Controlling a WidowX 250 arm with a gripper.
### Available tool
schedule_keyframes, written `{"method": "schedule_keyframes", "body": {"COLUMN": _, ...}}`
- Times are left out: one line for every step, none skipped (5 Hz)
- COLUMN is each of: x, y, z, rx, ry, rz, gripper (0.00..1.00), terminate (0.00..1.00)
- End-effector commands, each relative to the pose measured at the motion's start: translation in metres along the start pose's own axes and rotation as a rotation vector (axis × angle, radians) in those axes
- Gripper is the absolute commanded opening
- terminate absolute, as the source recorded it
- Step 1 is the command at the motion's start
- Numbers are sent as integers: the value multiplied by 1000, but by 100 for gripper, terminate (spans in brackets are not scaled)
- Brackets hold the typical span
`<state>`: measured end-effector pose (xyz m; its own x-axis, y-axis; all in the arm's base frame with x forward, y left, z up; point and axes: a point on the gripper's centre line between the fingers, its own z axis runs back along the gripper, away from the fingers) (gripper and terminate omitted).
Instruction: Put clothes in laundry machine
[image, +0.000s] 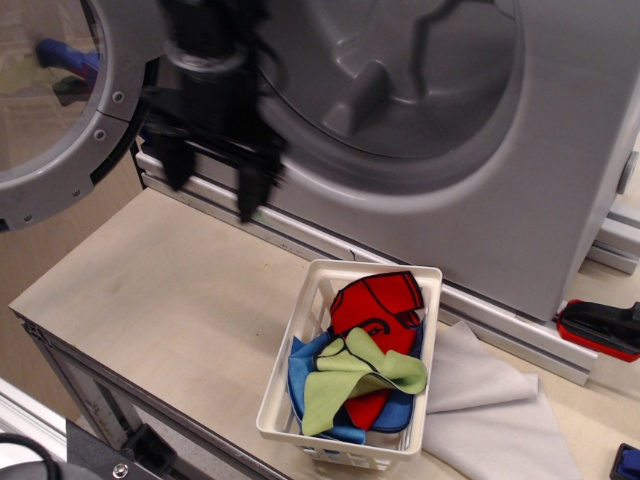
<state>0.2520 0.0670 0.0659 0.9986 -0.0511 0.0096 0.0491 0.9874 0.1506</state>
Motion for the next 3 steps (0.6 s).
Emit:
{"method": "schedule_keyframes", "body": {"x": -6, "y": -40, "z": -1, "rx": -138, "ry": -25, "rz": -437, "gripper": 100, "terminate": 0}}
{"method": "schedule_keyframes", "body": {"x": -15, "y": -58, "z": -14, "rx": -192, "ry": -94, "rz": -618, "gripper": 100, "terminate": 0}}
{"method": "schedule_keyframes", "body": {"x": -21, "y": -73, "z": -20, "rx": -312, "ry": -115, "rz": -655, "gripper": 100, "terminate": 0}}
